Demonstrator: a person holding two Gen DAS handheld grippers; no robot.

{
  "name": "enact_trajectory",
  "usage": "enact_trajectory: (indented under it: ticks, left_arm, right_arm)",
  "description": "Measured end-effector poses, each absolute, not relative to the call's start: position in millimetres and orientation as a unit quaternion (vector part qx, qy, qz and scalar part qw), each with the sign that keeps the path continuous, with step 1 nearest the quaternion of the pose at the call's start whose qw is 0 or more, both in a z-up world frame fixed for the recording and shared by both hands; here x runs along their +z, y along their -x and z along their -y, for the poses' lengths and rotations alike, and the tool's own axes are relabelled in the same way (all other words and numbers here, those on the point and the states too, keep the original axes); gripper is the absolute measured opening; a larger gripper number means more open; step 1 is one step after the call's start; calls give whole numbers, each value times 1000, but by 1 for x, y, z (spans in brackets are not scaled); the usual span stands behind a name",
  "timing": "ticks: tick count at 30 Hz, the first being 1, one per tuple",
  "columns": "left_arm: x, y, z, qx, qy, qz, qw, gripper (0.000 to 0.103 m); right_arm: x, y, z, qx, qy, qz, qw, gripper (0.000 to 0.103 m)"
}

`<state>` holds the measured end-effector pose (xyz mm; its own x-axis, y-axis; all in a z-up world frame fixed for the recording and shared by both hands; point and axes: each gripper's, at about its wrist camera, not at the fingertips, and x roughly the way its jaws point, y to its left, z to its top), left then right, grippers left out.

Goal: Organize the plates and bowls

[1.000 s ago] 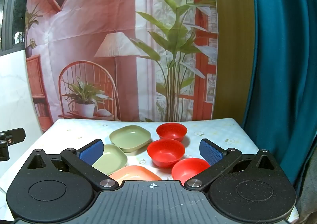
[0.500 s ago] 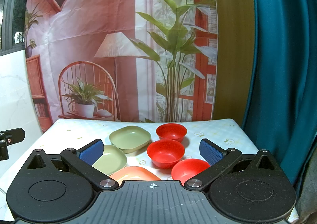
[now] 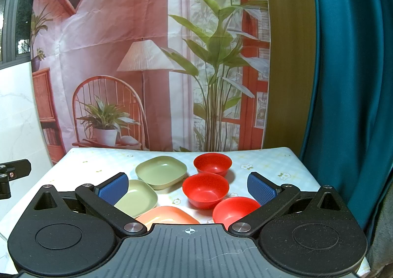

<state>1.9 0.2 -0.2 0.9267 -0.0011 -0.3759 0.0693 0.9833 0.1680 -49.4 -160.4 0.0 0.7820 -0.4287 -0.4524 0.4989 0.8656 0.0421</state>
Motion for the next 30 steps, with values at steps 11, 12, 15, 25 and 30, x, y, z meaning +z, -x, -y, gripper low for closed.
enact_trajectory:
  ticks: [11, 12, 15, 25, 30]
  left_arm:
    - [-2, -2, 0, -18, -89, -192, 977, 103]
    - [-2, -2, 0, -18, -89, -192, 977, 103]
    - [-3, -2, -1, -18, -88, -193, 977, 103]
    - [-4, -3, -1, -17, -86, -197, 977, 103]
    - [-4, -2, 0, -17, -85, -198, 976, 103]
  right_arm:
    - [0, 49, 159, -246, -79, -220, 941, 103]
    - [0, 49, 159, -246, -80, -220, 941, 103]
    - [0, 49, 159, -246, -80, -220, 940, 103]
    - [0, 47, 159, -246, -79, -221, 941, 103]
    - [1, 47, 159, -246, -79, -222, 940, 103]
